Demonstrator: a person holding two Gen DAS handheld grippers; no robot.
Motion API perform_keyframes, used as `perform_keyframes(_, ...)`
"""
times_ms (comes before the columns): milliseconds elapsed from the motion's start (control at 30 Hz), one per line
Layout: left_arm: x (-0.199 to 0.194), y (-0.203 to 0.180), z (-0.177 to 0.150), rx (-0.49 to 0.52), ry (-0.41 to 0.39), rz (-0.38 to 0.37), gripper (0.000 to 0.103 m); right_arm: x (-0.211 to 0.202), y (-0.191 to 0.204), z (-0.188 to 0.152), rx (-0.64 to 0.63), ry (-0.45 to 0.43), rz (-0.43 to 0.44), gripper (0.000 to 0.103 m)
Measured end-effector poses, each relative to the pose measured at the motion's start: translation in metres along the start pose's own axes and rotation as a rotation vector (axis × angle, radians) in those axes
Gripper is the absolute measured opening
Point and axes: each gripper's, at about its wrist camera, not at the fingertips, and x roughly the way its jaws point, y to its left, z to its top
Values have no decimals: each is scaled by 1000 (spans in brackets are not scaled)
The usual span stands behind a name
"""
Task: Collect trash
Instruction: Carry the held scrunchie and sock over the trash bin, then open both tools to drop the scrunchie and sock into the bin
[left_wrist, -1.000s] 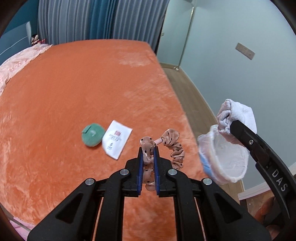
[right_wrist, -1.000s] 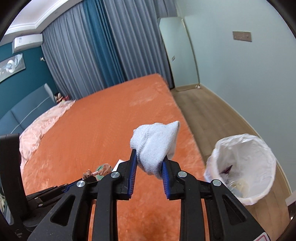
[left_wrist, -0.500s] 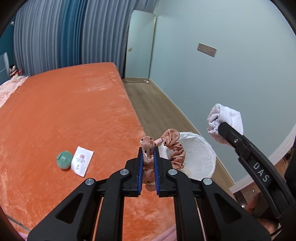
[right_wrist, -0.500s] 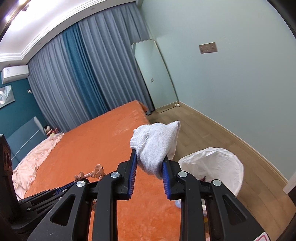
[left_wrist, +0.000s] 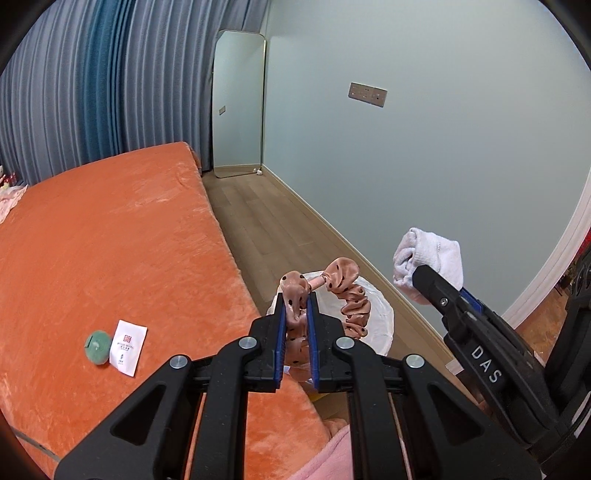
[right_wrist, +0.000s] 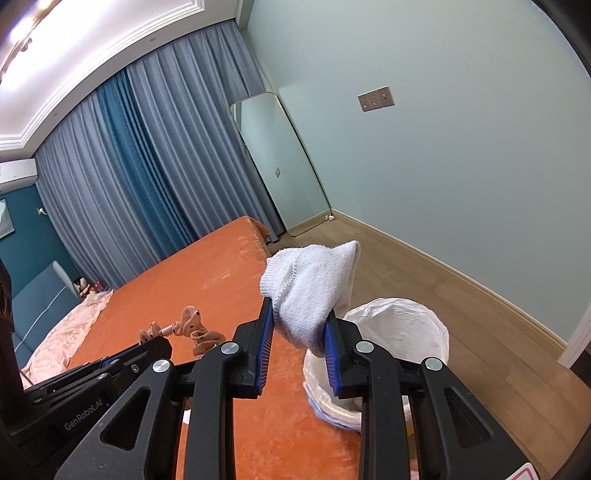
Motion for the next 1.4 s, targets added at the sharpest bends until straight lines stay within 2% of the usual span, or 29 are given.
perform_keyframes(733, 64, -38, -2, 61, 83, -70, 11, 14, -54, -17, 55, 49, -95, 24)
perform_keyframes(933, 87, -42, -2, 67, 111, -90, 13, 30, -61, -22, 55, 76, -108, 24)
perform_keyframes(1267, 126, -39, 0, 65, 157, -81, 13, 68, -67, -21, 43, 119, -117, 25)
perform_keyframes(1367, 136, -38, 1, 61, 165, -81, 15, 77, -67, -20, 41, 126, -123, 28)
perform_keyframes(1400, 139, -38, 1, 58, 163, -75, 26, 80, -68, -19, 39, 124, -129, 30)
